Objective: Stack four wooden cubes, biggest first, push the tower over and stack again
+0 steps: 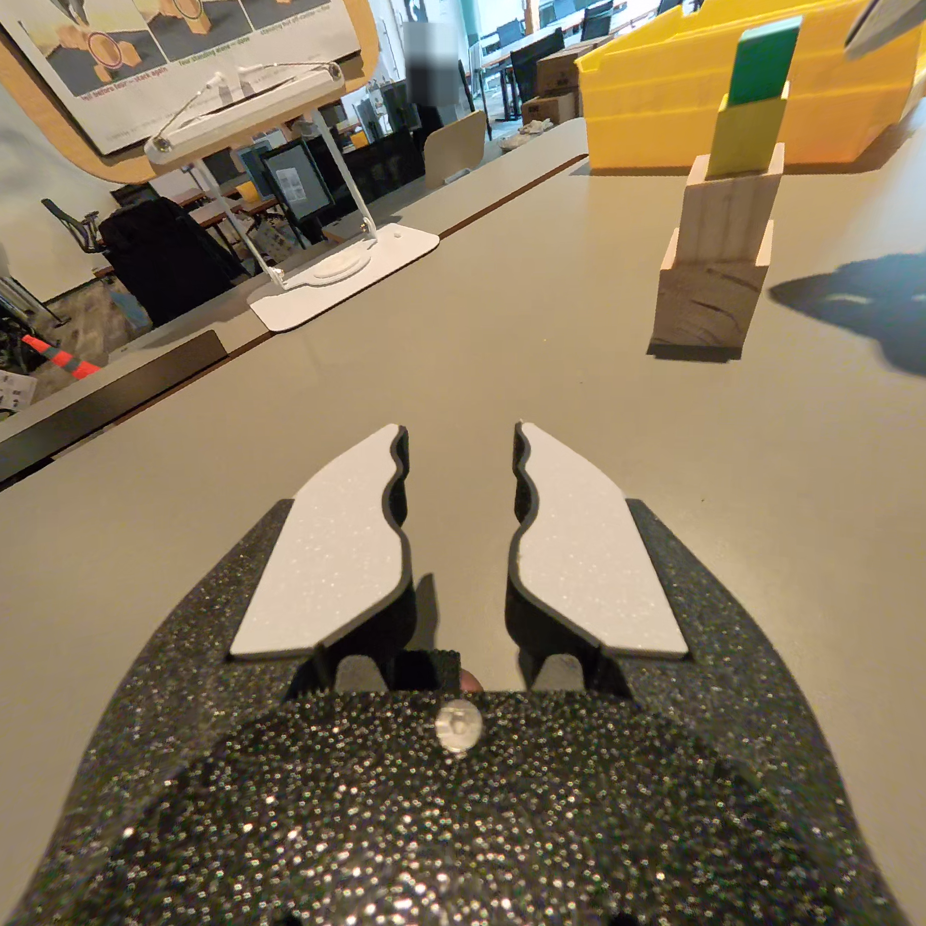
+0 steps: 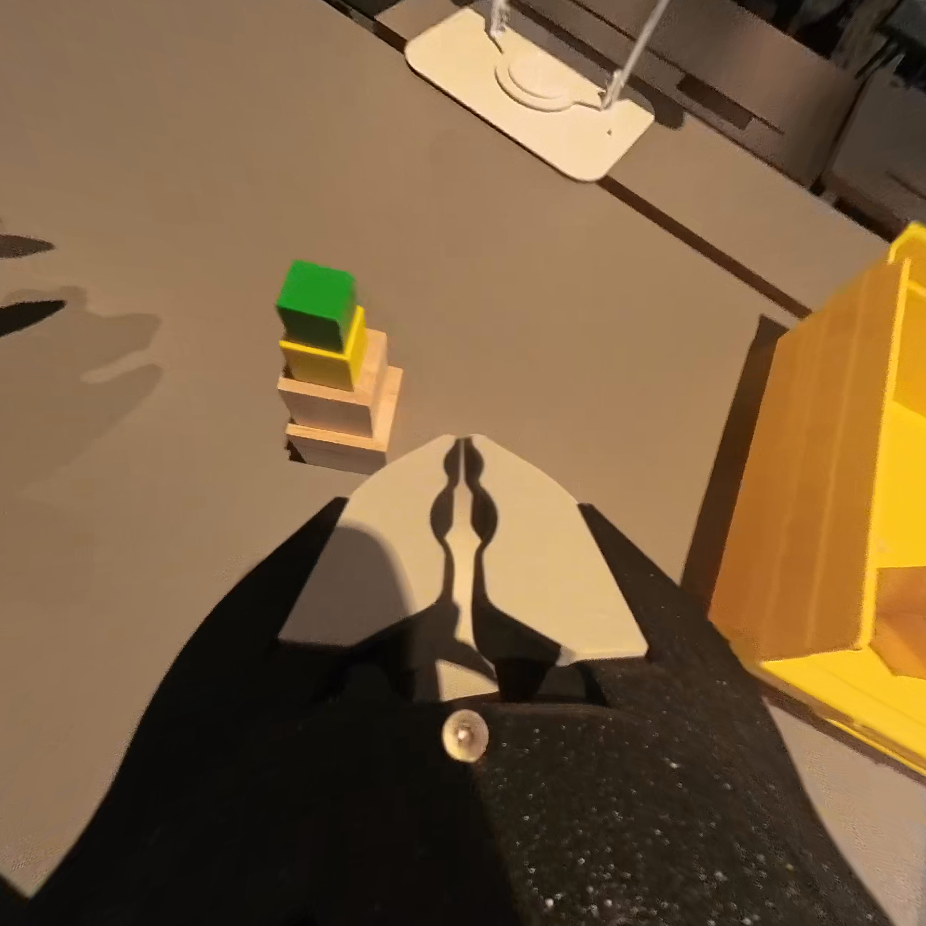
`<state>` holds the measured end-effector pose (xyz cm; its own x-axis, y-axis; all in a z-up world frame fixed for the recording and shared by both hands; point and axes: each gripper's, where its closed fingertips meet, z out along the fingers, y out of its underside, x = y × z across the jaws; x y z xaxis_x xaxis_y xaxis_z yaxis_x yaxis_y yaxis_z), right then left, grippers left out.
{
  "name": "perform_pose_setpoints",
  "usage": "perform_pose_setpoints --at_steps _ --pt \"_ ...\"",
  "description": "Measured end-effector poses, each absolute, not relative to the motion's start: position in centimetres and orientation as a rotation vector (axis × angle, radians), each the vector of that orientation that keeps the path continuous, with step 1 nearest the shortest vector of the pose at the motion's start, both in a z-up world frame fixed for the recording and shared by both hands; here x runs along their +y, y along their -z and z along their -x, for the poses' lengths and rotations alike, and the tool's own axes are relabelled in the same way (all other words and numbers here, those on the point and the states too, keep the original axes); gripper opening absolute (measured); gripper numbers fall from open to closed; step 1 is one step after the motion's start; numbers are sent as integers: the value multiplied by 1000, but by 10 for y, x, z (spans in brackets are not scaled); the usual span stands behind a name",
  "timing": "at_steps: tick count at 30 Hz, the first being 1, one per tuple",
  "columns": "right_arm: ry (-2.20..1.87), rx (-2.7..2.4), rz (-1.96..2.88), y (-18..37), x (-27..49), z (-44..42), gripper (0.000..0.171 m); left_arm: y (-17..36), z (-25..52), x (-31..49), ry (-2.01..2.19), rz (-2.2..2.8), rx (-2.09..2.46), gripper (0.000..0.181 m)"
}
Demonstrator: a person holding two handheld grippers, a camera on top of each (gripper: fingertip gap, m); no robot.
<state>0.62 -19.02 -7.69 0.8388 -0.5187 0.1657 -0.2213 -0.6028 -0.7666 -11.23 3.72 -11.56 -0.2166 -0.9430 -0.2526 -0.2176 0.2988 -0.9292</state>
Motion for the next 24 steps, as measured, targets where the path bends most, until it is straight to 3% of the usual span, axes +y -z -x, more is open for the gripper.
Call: perform_pose_setpoints --at_steps 17,24 --pt "411 477 2085 127 -196 -28 0 125 105 41 710 914 1664 34" --pt "394 382 1853 106 -196 -28 0 119 93 4 853 887 1689 0"
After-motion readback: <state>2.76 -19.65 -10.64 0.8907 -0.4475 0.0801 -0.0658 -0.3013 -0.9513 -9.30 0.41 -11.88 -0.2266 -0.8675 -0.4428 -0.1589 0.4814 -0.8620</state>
